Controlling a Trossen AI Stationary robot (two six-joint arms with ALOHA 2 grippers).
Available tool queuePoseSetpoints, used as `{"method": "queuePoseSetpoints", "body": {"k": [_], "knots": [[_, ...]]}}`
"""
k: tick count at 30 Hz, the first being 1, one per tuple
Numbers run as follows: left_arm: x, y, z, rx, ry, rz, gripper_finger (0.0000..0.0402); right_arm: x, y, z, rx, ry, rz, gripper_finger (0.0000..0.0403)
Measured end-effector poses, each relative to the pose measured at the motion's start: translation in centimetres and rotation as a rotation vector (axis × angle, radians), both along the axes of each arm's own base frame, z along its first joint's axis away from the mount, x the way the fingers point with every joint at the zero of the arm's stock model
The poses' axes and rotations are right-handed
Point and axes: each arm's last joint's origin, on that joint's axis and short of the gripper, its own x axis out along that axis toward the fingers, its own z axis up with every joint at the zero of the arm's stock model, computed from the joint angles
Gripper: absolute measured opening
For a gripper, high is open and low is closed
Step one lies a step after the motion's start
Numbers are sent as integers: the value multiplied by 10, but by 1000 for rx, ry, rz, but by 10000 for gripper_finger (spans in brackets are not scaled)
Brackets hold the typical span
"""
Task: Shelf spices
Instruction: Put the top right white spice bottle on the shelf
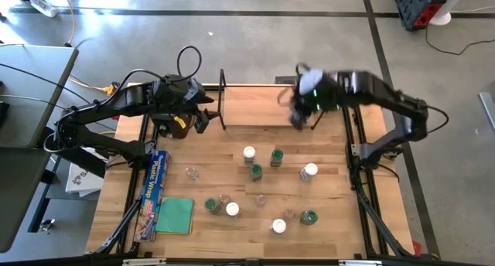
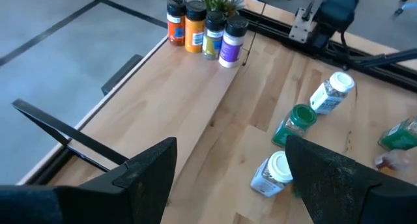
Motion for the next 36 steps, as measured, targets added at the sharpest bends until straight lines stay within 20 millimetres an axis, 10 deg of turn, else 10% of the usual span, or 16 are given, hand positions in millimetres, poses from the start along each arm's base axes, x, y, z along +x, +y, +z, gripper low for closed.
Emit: {"method": "queuePoseSetpoints", "body": {"k": [12,22,36], "knots": [[-4,-2,-6,-17,74,-45,282,-14,80,-90,572,349,-14,126],[-6,-4,-9,-44,104,-69,282,-20,85,-163,721,510,-429,339],[-6,-4,-9,-66,102,-80,282,-23,73,-210,637,436,-599,360]]}}
